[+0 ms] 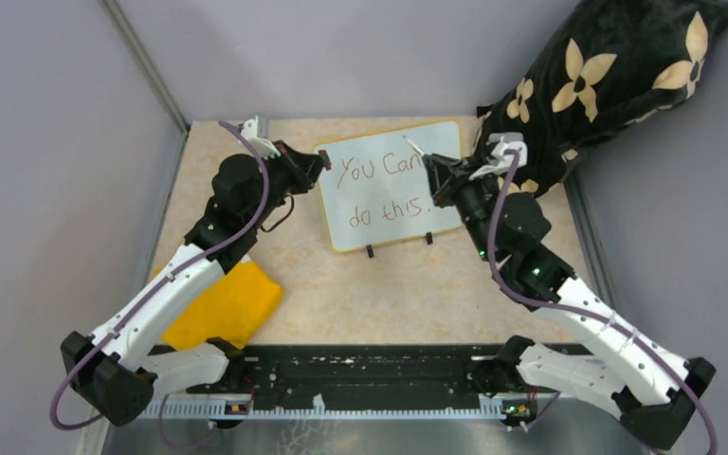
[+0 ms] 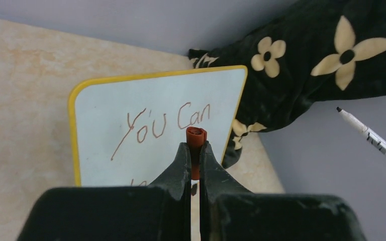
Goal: Write a sentence on the whiteboard
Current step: Close the whiteboard marker at the center of the board.
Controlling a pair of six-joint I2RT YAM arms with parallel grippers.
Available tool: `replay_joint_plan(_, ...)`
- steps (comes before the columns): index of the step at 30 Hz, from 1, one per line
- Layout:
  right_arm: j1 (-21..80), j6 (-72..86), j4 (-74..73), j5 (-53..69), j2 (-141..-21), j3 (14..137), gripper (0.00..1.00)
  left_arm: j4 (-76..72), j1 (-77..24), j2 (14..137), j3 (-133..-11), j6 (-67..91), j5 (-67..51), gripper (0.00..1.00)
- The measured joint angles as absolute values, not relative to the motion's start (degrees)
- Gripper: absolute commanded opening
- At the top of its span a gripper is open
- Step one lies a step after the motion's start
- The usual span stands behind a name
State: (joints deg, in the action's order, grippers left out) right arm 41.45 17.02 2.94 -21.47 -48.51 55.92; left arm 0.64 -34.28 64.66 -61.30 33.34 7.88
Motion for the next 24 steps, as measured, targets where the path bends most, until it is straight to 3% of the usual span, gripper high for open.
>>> replay_joint_plan(8,65.58,-4.45,23.62,-40.01,-53.98,53.71,0.00,-9.15,-28.21,60.14,-53.84,41.93,-3.84,0.00)
replay_joint_plan(24,83.77,-33.74,68.55,-58.19,-53.04,29.91,0.00,-23.49,-25.71,51.77,-42.81,56.03,-14.72,0.00)
